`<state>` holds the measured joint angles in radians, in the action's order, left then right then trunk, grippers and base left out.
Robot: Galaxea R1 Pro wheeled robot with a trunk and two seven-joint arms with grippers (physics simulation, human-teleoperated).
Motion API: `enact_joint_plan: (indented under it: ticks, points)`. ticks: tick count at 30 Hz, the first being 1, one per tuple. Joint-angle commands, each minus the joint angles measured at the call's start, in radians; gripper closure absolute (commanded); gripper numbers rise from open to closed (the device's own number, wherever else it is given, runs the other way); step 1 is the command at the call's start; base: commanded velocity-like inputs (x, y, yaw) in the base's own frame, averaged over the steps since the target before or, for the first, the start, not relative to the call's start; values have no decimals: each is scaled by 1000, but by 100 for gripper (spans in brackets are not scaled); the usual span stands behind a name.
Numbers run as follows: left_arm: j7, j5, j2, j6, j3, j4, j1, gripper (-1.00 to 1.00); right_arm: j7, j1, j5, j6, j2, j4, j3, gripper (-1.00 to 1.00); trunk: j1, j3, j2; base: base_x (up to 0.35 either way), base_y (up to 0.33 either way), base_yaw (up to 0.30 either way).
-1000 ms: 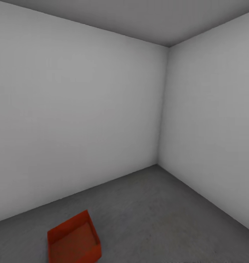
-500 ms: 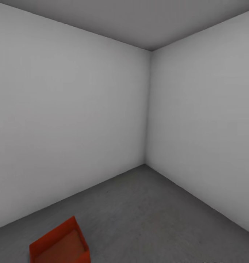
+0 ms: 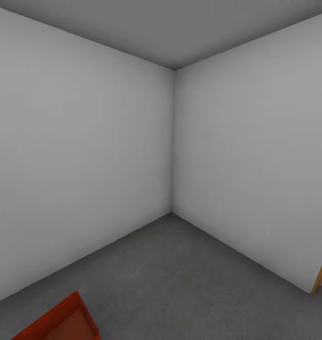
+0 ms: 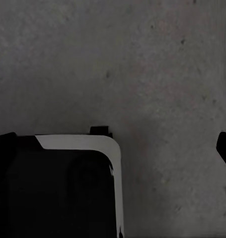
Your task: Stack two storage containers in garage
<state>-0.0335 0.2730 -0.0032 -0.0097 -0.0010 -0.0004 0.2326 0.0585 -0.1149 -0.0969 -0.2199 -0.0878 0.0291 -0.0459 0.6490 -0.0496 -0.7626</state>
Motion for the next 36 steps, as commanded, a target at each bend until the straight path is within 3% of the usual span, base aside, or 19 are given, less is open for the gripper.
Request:
enact_joint_plan:
  ticks: [1,36]
  points:
    - [-3,8,0,-1,-1,0,1,-100,6,-2,-10,-6,-1,3,-5,-100,0,-1,-1,0,0,-259]
    - [-3,8,0,-1,-1,0,1,-100,7,-2,-3,-7,-1,3,-6,-100,0,8,-1,0,0,-280]
